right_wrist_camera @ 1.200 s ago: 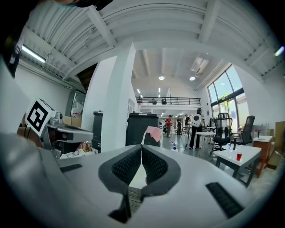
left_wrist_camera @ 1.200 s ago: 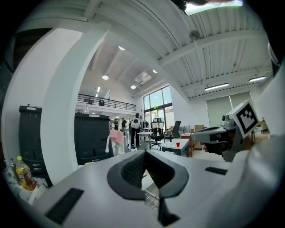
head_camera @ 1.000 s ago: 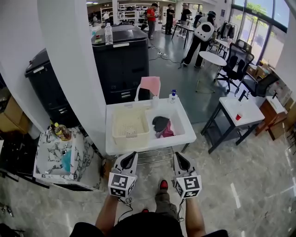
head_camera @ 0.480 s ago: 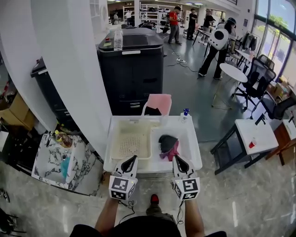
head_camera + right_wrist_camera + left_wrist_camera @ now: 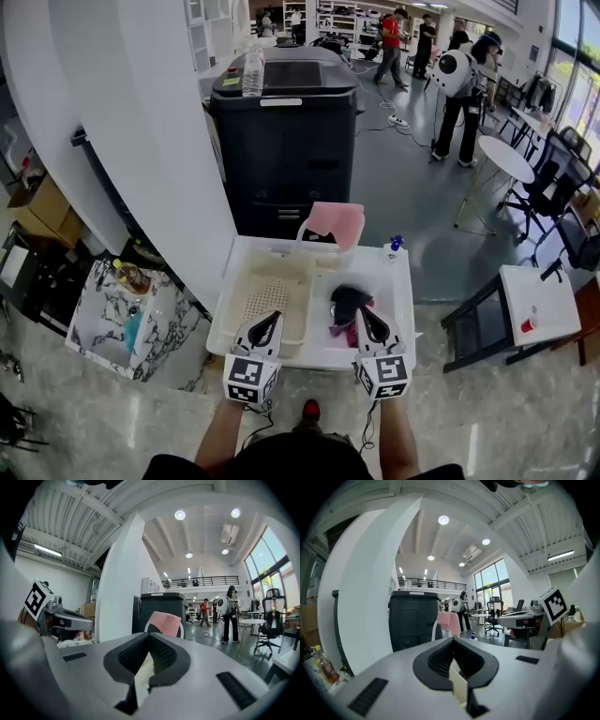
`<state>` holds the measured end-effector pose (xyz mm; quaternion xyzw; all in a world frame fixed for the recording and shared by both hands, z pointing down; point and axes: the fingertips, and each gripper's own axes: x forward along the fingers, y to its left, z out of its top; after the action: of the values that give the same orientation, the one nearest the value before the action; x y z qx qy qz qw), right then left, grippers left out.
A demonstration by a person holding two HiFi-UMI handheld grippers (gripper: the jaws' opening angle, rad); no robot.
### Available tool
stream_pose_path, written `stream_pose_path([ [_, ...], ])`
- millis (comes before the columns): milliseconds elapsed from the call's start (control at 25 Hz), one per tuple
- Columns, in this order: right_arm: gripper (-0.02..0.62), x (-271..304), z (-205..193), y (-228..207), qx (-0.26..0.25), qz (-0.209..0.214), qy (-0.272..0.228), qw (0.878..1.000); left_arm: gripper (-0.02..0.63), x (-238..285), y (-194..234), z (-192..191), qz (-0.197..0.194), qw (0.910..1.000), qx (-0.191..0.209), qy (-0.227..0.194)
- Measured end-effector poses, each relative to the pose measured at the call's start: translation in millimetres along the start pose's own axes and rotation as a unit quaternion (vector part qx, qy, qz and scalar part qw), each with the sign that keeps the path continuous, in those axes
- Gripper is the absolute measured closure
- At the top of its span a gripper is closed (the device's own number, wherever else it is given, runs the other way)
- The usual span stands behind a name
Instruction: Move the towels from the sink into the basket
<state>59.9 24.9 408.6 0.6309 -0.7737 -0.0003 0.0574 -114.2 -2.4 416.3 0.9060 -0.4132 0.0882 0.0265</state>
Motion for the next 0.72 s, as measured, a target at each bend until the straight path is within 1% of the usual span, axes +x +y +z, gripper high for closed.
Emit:
stream_pose_path([
  [240, 0.566, 31.8, -2.7, -10.2, -0.003, 0.029, -0.003, 1.0, 0.603, 12.9, 17.7, -6.1, 0.034, 0.9994, -0.008, 0.005],
  [440, 0.566, 53.1, 2.8, -18.3, -0.011, 0.042, -0.01, 0.999, 0.603, 19.2, 28.6, -4.0, 0.054, 0.9985, -0.011, 0.003],
  [720, 0.565, 88.8, 27.6, -34.8, -0.049, 0.061, -0.027, 0.997, 0.603, 27.9, 45.3, -2.2, 0.081, 0.9965, -0.022, 0.001],
])
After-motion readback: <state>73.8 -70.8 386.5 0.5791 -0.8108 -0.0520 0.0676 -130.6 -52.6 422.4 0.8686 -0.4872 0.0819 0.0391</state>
